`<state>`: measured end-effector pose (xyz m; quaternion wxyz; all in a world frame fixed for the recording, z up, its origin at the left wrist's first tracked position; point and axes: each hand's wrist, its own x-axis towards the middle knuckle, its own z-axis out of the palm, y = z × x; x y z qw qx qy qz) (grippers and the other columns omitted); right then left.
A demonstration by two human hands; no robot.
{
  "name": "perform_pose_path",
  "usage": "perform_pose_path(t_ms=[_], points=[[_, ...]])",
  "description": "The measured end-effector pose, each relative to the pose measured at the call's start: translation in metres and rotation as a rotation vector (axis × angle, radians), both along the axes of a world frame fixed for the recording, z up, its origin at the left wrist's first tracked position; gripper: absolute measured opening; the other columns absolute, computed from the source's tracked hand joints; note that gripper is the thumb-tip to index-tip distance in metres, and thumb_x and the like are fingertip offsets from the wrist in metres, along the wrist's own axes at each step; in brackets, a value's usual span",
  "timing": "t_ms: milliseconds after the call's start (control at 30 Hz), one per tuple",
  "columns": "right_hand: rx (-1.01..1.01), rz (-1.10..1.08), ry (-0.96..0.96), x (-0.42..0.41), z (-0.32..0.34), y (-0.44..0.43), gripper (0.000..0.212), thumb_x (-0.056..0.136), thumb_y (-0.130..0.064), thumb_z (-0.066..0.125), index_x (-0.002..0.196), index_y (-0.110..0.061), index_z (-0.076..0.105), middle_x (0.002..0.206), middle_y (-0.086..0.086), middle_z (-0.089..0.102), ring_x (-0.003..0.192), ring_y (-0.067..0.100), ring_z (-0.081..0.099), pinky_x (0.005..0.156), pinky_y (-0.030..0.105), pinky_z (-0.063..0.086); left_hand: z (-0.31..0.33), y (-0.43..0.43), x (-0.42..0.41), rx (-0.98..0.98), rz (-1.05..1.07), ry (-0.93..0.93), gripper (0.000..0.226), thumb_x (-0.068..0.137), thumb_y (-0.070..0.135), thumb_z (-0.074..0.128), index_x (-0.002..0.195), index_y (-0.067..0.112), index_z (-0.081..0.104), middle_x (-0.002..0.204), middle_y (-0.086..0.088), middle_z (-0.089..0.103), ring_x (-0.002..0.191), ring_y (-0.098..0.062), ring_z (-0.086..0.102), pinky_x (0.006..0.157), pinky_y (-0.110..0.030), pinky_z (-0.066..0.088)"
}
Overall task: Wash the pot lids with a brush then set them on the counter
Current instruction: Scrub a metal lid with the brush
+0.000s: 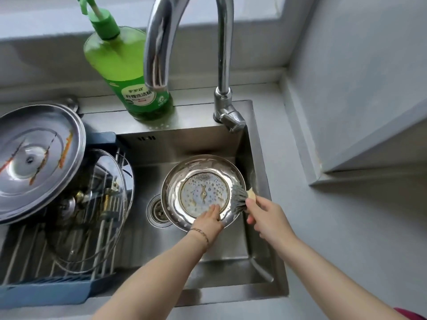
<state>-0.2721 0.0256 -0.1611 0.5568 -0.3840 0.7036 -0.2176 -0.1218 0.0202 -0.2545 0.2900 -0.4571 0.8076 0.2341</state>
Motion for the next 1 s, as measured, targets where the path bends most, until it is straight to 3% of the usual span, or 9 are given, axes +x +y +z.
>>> perform_pose_path(t_ms=[100,200,467,600,767,867,1000], points=[[0.014,-0.002,-0.016,0.005,0.003,0.002,0.029,0.095,-0.030,0.047,0.071,-0.016,0.056,0.057,-0.003,0.048,0.043,0.007,0.035,0.047,0.020,0.027,0.012,-0.004,0.005,0.044,0.071,0.025,0.045,0.094,0.016,0.048,0.137,0.015,0.037,0.153,-0.016,0.014,0.140,-0.030,0.021,0.111,-0.039,0.023],[0.015,0.007,-0.029,0.011,0.012,0.001,0.029,0.095,-0.030,0.047,0.077,-0.009,0.057,0.059,-0.001,0.047,0.043,0.006,0.035,0.047,0.019,0.026,0.037,-0.006,0.021,0.032,0.150,0.057,0.040,0.091,0.025,0.054,0.128,0.014,0.042,0.133,-0.009,0.045,0.118,-0.027,0.048,0.096,-0.036,0.041],[-0.043,0.075,0.039,0.056,0.068,-0.013,0.028,0.096,-0.031,0.045,0.085,-0.011,0.061,0.066,-0.002,0.050,0.054,0.007,0.045,0.049,0.019,0.032,0.160,-0.020,0.112,-0.210,0.390,0.148,0.021,0.094,0.027,0.041,0.109,0.021,0.054,0.110,-0.002,0.063,0.098,-0.023,0.059,0.080,-0.030,0.045],[-0.045,0.080,0.009,0.099,0.097,-0.027,0.036,0.095,-0.040,0.041,0.071,-0.015,0.050,0.064,0.000,0.050,0.046,0.008,0.039,0.048,0.022,0.029,0.230,-0.042,0.165,-0.465,0.572,0.335,0.023,0.092,0.018,0.047,0.114,0.017,0.056,0.112,-0.004,0.065,0.100,-0.024,0.060,0.083,-0.031,0.045],[-0.029,-0.014,-0.090,0.154,0.138,-0.059,0.041,0.097,-0.043,0.037,0.077,-0.011,0.053,0.061,0.002,0.046,0.040,0.010,0.030,0.037,0.017,0.021,0.306,-0.096,0.213,-0.692,0.519,0.514,0.046,0.092,0.007,0.044,0.138,0.013,0.041,0.147,-0.005,0.038,0.133,-0.020,0.038,0.107,-0.028,0.027],[-0.005,-0.130,-0.192,0.181,0.161,-0.083,0.041,0.096,-0.045,0.038,0.084,-0.009,0.055,0.060,0.002,0.044,0.036,0.008,0.026,0.034,0.014,0.018,0.335,-0.134,0.222,-0.716,0.465,0.568,0.047,0.096,0.009,0.039,0.142,0.014,0.034,0.153,-0.004,0.027,0.139,-0.018,0.029,0.111,-0.026,0.020],[0.001,-0.293,-0.366,0.211,0.178,-0.114,0.038,0.097,-0.045,0.039,0.082,-0.012,0.050,0.059,0.004,0.041,0.029,0.005,0.023,0.032,0.010,0.015,0.343,-0.186,0.208,-0.631,0.421,0.626,0.042,0.099,0.018,0.035,0.141,0.016,0.036,0.153,-0.003,0.026,0.139,-0.018,0.028,0.112,-0.027,0.020]])
